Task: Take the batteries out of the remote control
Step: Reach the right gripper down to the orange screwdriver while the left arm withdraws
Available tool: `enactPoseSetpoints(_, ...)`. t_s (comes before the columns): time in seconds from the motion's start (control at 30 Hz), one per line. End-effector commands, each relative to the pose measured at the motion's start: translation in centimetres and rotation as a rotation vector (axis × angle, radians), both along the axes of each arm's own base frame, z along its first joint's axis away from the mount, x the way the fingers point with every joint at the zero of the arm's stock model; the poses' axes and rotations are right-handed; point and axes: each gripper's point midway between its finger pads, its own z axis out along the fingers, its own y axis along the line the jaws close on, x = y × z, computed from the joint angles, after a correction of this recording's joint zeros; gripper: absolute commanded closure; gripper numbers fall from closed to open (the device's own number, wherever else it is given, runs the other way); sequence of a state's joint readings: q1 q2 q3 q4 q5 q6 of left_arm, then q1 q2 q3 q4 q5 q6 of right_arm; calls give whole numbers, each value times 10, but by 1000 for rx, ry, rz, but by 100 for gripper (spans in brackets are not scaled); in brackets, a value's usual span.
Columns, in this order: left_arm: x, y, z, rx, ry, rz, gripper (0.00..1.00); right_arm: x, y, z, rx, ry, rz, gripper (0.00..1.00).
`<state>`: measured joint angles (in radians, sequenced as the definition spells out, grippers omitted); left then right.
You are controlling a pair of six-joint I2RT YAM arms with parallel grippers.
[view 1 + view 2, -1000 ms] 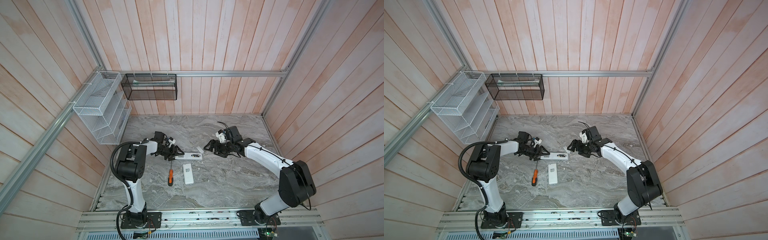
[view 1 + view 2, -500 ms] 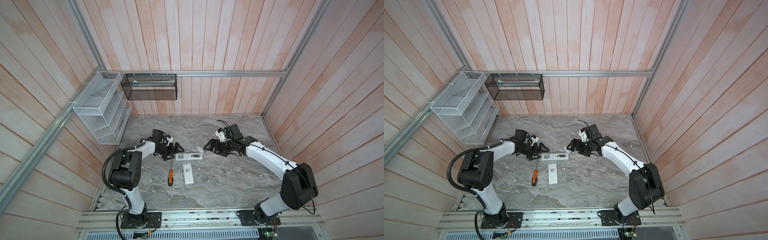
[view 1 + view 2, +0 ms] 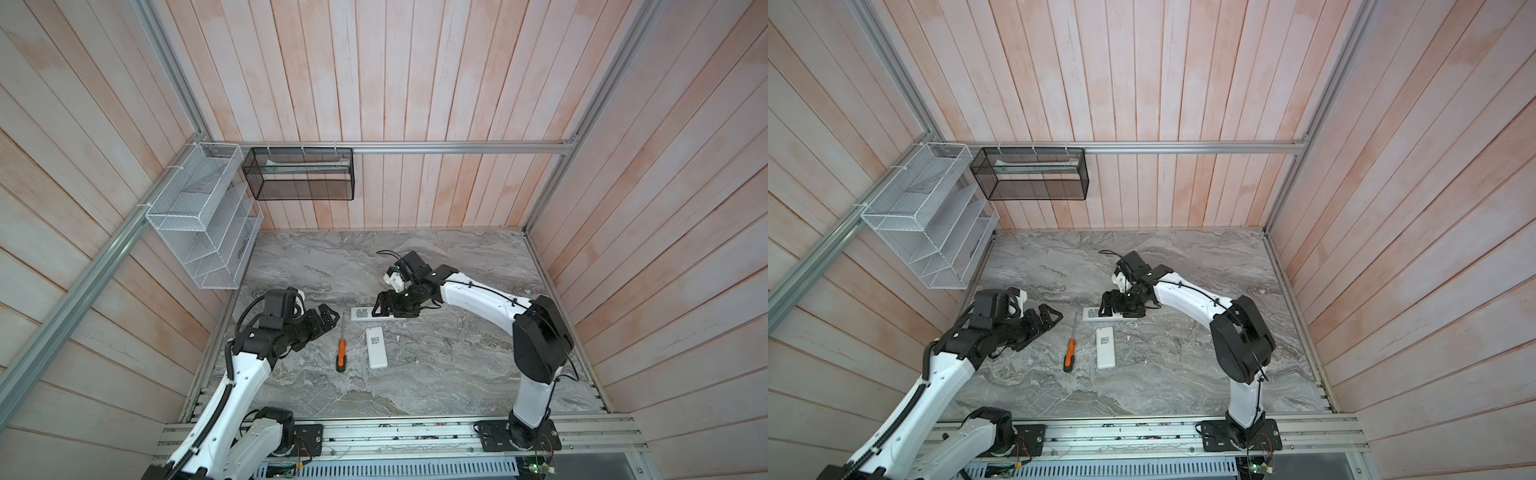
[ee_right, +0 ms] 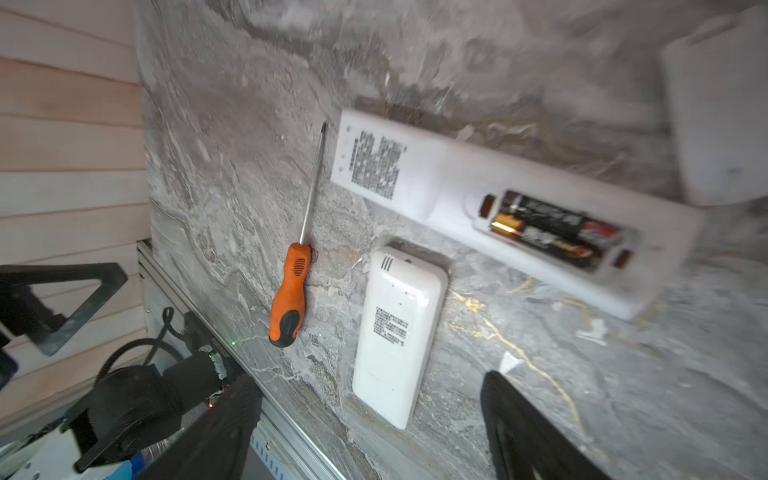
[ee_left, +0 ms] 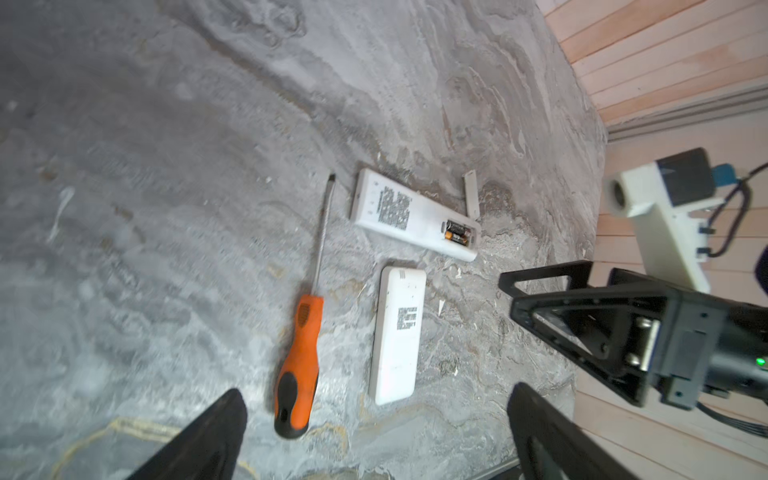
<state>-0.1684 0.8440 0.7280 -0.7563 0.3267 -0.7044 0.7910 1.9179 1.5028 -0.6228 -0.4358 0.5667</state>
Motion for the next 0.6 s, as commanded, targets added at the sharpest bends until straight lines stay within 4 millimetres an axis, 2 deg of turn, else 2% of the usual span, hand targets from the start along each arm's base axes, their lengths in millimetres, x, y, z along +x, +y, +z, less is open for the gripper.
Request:
enactPoseSetpoints(0.0,-24,20,-7,0,47,152,0,-20,20,-10,-81,2,40,17)
enactPoseSetpoints(0.17,-29,26,6,7,-21,177,0,-40,66,-29,-164,-9,121,20)
enactPoseSetpoints(0.3,-30,33,23,47,-58,177,0,-41,90,-38,-257,-64,146,23)
enactPoseSetpoints(0.43,-32,38,36,62,-104,195,0,-45,100,-50,-296,-66,132,29)
enactPoseSetpoints(0.57,-34,41,41,53,-123,218,0,-49,96,-62,-346,-67,130,33)
